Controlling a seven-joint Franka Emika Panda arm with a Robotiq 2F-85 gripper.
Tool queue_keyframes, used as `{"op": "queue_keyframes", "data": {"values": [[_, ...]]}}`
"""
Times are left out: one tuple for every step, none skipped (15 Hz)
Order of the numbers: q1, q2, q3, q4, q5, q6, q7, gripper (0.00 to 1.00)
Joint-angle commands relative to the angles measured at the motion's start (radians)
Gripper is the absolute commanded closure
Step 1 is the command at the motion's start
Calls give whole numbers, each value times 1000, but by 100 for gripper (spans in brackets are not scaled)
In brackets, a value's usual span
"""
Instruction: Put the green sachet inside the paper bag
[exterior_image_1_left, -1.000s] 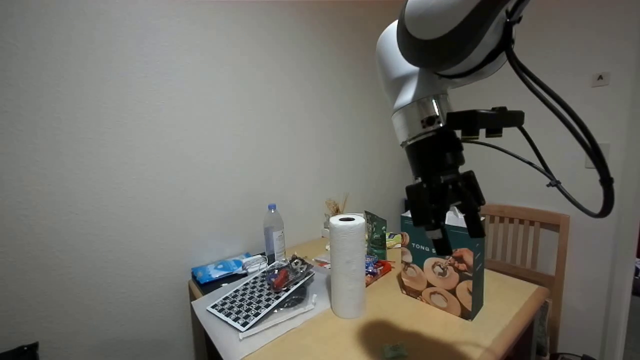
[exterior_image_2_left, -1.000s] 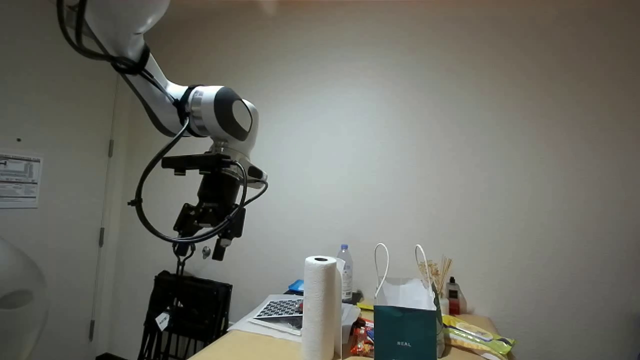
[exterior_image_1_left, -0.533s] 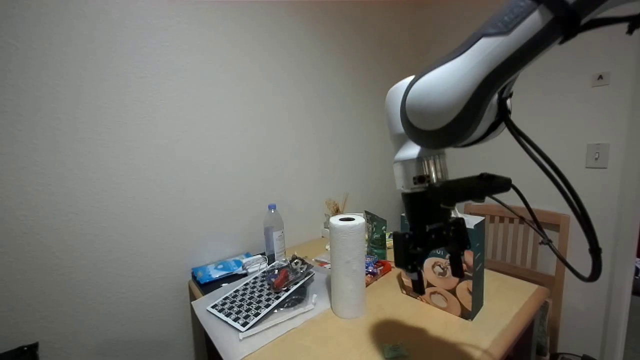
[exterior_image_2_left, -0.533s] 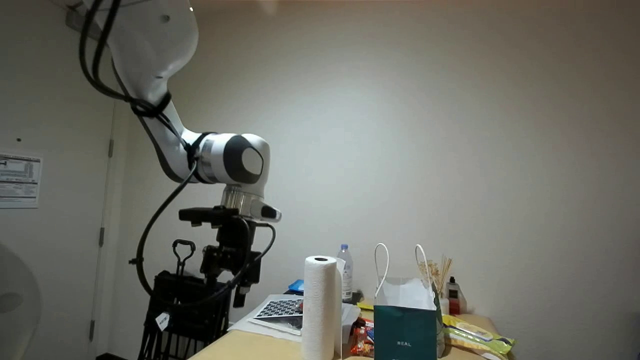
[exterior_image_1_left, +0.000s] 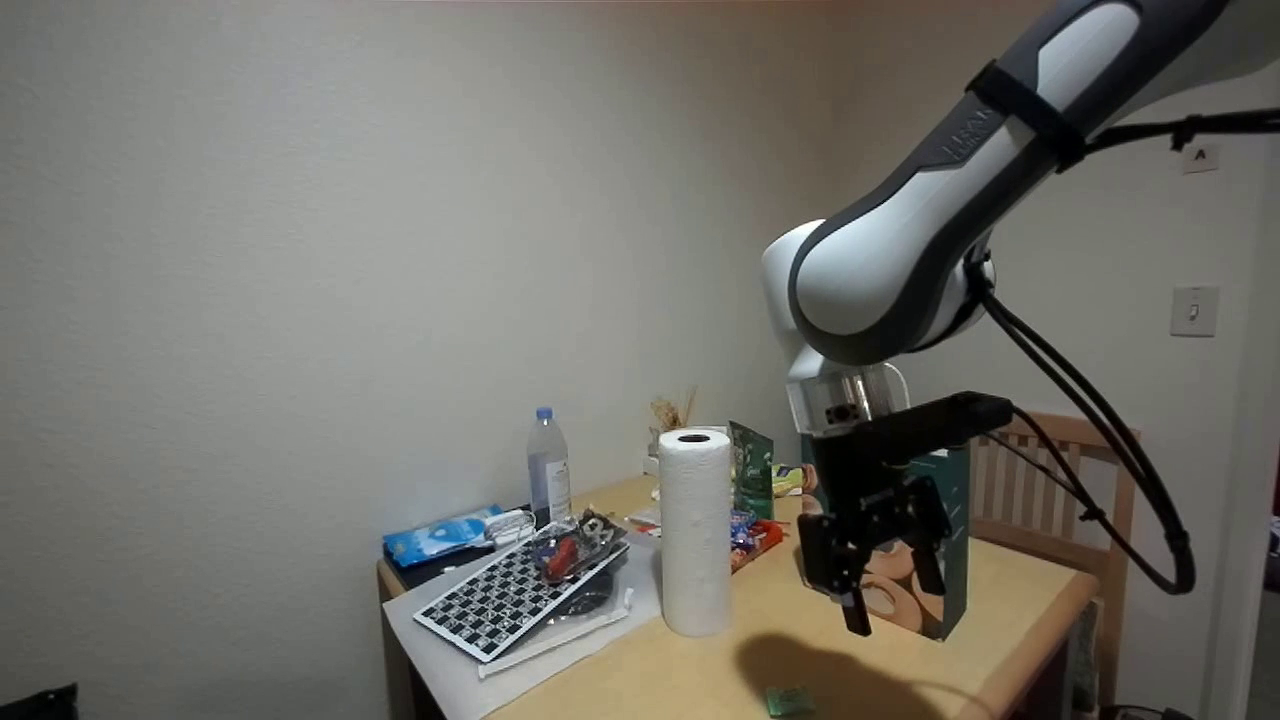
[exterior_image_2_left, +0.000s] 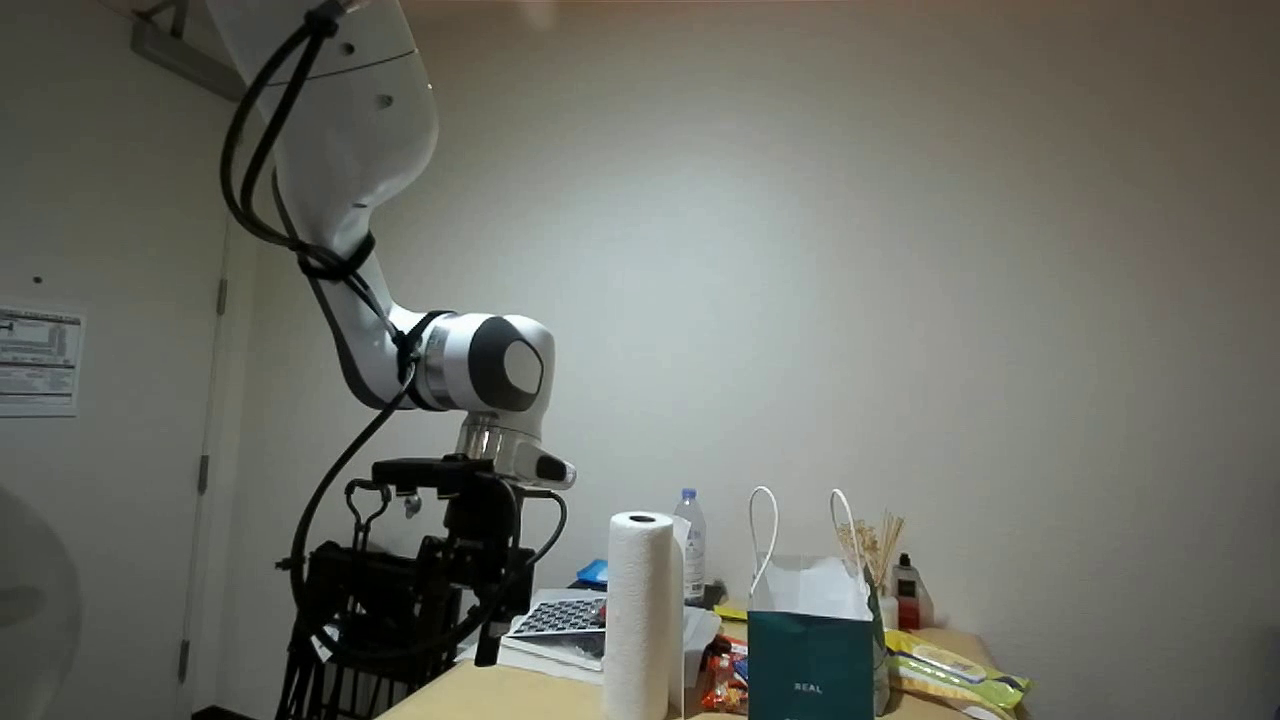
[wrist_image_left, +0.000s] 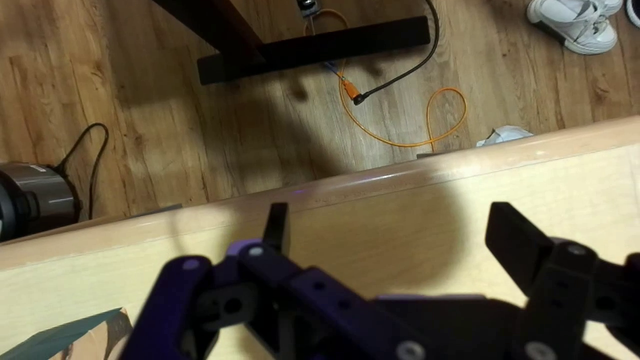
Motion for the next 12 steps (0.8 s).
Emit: {"op": "queue_keyframes", "data": {"values": [[6, -3, -6, 1, -1, -2, 0, 0], [1, 55, -7, 48, -56, -48, -9, 0], [-9, 119, -15, 95, -70, -54, 39, 0], [-12, 161, -22, 129, -102, -64, 26, 0], [-10, 210, -31, 171, -118, -73, 20, 0], [-3, 258, -39, 215, -153, -74, 44, 0], [6, 299, -48, 256, -172, -78, 47, 0], [18, 339, -57, 296, -193, -80, 63, 0], [29, 367, -67, 326, -211, -88, 90, 0], [18, 295, -66, 244, -164, -44, 31, 0], [22, 327, -70, 271, -167, -44, 35, 0], [25, 339, -72, 277, -167, -43, 35, 0]]}}
